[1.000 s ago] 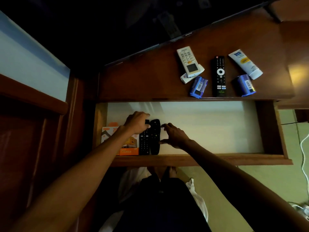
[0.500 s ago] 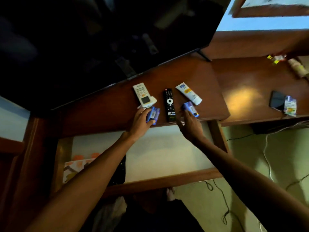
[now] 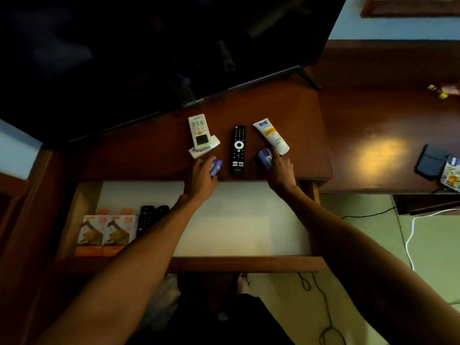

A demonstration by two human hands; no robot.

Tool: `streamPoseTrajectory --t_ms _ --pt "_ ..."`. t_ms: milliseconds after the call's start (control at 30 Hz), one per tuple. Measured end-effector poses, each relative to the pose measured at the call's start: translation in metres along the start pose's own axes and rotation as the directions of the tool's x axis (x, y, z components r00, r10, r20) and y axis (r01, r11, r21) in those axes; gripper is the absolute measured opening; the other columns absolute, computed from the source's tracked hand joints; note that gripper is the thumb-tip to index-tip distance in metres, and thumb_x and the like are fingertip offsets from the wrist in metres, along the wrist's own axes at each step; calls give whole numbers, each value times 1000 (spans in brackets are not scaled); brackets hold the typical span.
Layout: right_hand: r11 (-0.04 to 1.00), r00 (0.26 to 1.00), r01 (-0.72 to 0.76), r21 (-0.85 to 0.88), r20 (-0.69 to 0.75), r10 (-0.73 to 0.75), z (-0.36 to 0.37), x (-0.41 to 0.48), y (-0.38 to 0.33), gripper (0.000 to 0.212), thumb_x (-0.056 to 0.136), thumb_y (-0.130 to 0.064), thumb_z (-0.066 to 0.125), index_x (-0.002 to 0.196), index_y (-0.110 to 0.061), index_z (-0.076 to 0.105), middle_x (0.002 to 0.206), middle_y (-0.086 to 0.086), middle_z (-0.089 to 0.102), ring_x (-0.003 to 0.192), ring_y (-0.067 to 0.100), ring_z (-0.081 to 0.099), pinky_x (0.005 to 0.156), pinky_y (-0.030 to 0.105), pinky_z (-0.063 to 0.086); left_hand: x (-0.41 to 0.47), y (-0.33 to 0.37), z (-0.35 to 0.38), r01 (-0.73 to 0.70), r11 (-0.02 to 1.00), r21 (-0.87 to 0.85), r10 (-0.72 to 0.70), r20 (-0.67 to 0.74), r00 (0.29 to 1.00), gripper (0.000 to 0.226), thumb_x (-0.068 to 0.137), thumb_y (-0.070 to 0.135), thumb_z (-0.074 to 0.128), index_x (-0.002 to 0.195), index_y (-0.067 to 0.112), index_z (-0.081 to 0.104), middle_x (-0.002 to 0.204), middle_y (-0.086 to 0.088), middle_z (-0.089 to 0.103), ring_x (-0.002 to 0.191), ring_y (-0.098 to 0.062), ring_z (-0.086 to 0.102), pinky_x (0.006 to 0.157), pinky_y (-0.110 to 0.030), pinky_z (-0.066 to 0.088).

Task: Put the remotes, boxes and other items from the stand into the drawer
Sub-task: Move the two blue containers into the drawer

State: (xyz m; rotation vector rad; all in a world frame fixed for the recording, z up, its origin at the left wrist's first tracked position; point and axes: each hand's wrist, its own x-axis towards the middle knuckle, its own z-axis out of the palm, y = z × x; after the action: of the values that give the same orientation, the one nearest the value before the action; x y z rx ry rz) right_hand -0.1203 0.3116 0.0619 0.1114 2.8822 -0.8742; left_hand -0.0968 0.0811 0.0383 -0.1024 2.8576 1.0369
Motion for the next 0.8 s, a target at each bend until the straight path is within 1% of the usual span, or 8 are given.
streamPoseTrajectory --t_ms 100,200,333,400,467,600,700,800 --pt "999 1000 -1 46 17 0 -5 -9 0 61 83 -11 70 137 -8 42 131 25 58 108 46 59 81 44 50 -14 -6 -10 -44 998 39 43 10 999 69 82 7 71 143 19 43 139 -14 47 121 -31 53 81 -27 47" --pt "996 998 44 81 30 -47 -4 -23 -5 68 80 -21 74 139 -14 43 124 22 63 103 43 62 80 42 51 -31 -21 -20 -104 993 53 103 14 995 74 80 12 73 145 22 40 128 -10 51 109 -27 58 77 -27 48" --pt "974 970 197 107 123 -210 14 -36 -27 59 79 -47 69 131 -27 49 103 8 70 82 29 70 70 36 56 -55 -47 -29 -103 995 16 102 56 993 78 82 16 72 149 26 33 124 -8 49 108 -24 57 88 -36 51" --pt "960 946 248 133 179 -269 28 -45 -42 64 75 -40 73 134 -24 53 101 9 73 84 26 71 72 37 57 -67 -64 -34 -80 997 7 79 94 992 77 84 21 71 149 27 31 129 -7 46 112 -19 53 94 -34 48" --pt "953 922 270 137 248 -297 46 -58 -54 66 72 -32 76 134 -21 55 100 9 75 88 28 71 75 36 57 -79 -83 -37 -59 998 17 56 134 989 74 84 24 71 148 26 34 129 -6 43 113 -21 54 95 -34 48" --pt "970 900 237 53 363 -239 93 -81 -61 72 76 -27 77 141 -17 48 112 20 65 99 38 62 82 36 49 -97 -122 -39 3 999 54 -14 209 978 67 82 26 73 141 23 41 122 -8 43 107 -29 55 91 -37 49" --pt "990 895 139 28 425 -138 129 -96 -62 75 78 -25 76 144 -20 42 121 21 61 106 38 59 84 38 48 -103 -143 -33 18 994 107 -44 248 968 66 78 30 75 135 23 43 119 -11 46 104 -31 54 85 -39 49" --pt "999 905 38 2 425 -36 161 -104 -63 76 78 -26 76 144 -22 39 124 22 58 108 41 58 86 42 49 -101 -158 -22 -5 979 202 -50 267 962 66 75 37 75 132 24 44 116 -12 51 107 -32 49 83 -38 44"
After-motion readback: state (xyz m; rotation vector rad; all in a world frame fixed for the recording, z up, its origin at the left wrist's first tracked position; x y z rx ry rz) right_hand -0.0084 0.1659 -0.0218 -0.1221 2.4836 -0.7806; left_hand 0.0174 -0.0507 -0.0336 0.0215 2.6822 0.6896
